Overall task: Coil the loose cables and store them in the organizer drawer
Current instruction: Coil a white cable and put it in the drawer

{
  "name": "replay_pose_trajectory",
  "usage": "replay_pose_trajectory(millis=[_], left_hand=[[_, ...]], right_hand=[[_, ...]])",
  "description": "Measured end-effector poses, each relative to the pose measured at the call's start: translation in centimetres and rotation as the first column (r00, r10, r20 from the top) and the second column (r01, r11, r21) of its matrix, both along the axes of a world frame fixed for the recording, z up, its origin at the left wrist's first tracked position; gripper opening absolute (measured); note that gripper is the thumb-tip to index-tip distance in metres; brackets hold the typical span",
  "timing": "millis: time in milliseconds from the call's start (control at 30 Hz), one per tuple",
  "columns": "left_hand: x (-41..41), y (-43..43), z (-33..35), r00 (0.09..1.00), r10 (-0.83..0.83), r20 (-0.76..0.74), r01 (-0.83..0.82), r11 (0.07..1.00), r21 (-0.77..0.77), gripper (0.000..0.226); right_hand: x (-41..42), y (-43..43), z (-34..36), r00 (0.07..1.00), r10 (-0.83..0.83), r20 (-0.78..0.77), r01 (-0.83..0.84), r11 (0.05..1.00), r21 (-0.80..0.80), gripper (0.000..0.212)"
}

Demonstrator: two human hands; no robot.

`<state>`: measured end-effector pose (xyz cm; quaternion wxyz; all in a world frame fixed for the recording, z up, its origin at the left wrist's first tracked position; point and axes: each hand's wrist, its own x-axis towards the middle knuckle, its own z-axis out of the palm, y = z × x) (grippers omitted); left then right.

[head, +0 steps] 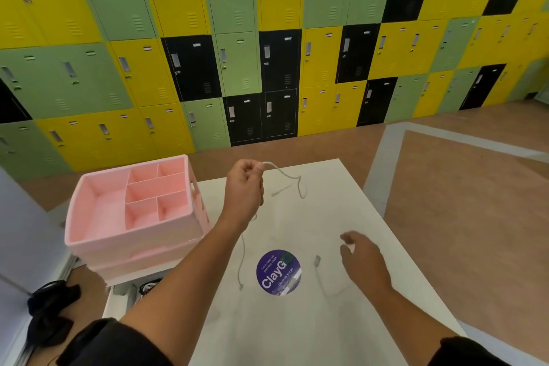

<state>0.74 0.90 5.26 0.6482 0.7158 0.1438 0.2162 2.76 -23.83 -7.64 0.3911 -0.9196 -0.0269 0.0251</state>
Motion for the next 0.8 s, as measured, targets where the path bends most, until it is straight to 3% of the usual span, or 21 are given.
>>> replay_pose_trajectory(millis=[100,167,267,333,367,467,700,800], left_hand=[[-0.2,-0.8,-0.3,0.998,-0.045,-0.047,0.049,0.996,0.071,0.015],[-0.3,-1.4,-0.4,0.994,-0.082,-0.071,0.088,0.992,0.088,0.015],[-0.5,-2.1,-0.2,0.988,-0.140,-0.066,0.147,0.984,0.102,0.016],[-0.8,-2.2,0.1,0.985,-0.166,-0.053,0.172,0.978,0.121,0.016],[-0.9,-2.1,0.2,0.983,-0.179,-0.048,0.184,0.975,0.124,0.017],[-1.3,-1.3,-0.3,0.978,-0.194,-0.073,0.201,0.975,0.100,0.021],[-2.9,0.6,-4.2,0.942,-0.254,-0.219,0.292,0.943,0.162,0.026],[-3.1,0.2,-5.0,0.915,-0.285,-0.284,0.338,0.928,0.158,0.033]], right_hand=[[0.7,2.6,4.1,0.970,0.020,0.242,-0.072,0.976,0.207,0.035],[1.0,4.4,6.8,0.937,0.117,0.329,-0.195,0.957,0.216,0.043],[1.3,6.7,10.1,0.902,0.343,0.261,-0.387,0.911,0.140,0.039],[1.9,7.7,11.7,0.886,0.435,0.162,-0.461,0.866,0.195,0.016],[2.4,7.9,12.4,0.885,0.448,0.129,-0.466,0.850,0.246,0.016],[3.9,7.5,14.0,0.914,0.387,0.120,-0.404,0.858,0.316,0.027],[6.5,3.6,16.9,0.965,0.036,0.260,-0.131,0.924,0.359,0.021],[6.9,2.5,16.3,0.961,-0.031,0.274,-0.070,0.934,0.350,0.019]])
